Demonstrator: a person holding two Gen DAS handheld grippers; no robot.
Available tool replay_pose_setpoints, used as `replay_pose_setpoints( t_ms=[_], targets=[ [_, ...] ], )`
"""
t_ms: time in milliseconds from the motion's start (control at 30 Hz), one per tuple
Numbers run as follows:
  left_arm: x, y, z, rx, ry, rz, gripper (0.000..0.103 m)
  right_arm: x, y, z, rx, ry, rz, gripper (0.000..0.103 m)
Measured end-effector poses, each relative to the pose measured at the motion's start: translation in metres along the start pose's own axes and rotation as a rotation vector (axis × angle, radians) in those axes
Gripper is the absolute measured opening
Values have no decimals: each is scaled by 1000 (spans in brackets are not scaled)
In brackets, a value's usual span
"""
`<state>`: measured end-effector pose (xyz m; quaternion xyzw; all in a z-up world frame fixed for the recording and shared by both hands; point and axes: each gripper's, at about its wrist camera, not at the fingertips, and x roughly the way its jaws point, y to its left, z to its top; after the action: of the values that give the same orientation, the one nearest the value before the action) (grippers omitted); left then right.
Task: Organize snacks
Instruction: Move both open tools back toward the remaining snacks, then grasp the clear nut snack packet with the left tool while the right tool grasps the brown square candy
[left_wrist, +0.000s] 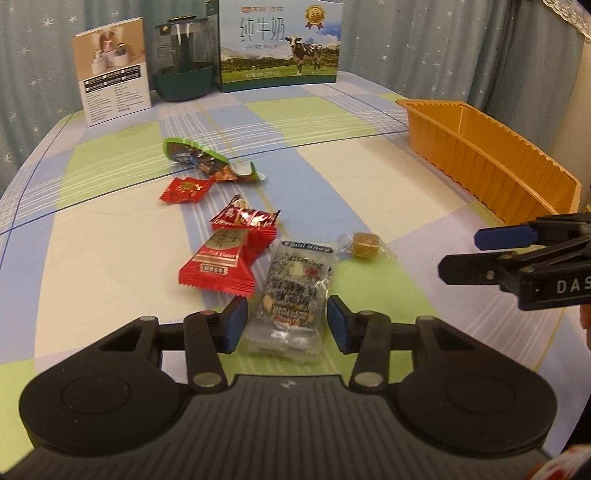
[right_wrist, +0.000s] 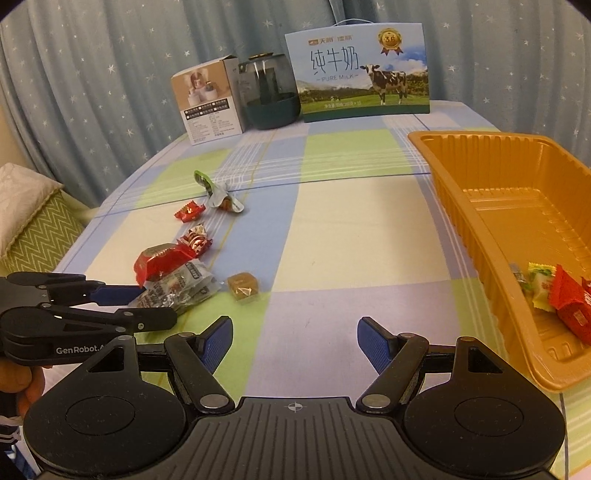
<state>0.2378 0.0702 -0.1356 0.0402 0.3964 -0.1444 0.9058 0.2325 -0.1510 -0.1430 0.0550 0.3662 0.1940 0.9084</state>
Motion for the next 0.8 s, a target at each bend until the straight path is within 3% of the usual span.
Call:
replay_pose_setpoints(
  t_ms=[200, 467, 800],
  targets=[
    [2, -6, -1, 9, 3, 1, 36, 12, 2, 5, -32, -1, 7, 63],
    [-17, -13, -19, -68, 8, 36, 35, 32, 16, 13, -109, -17, 49, 52],
    [-21, -11, -26, -111, -18, 36, 36, 64, 45, 13, -315, -6, 54, 39]
  ],
)
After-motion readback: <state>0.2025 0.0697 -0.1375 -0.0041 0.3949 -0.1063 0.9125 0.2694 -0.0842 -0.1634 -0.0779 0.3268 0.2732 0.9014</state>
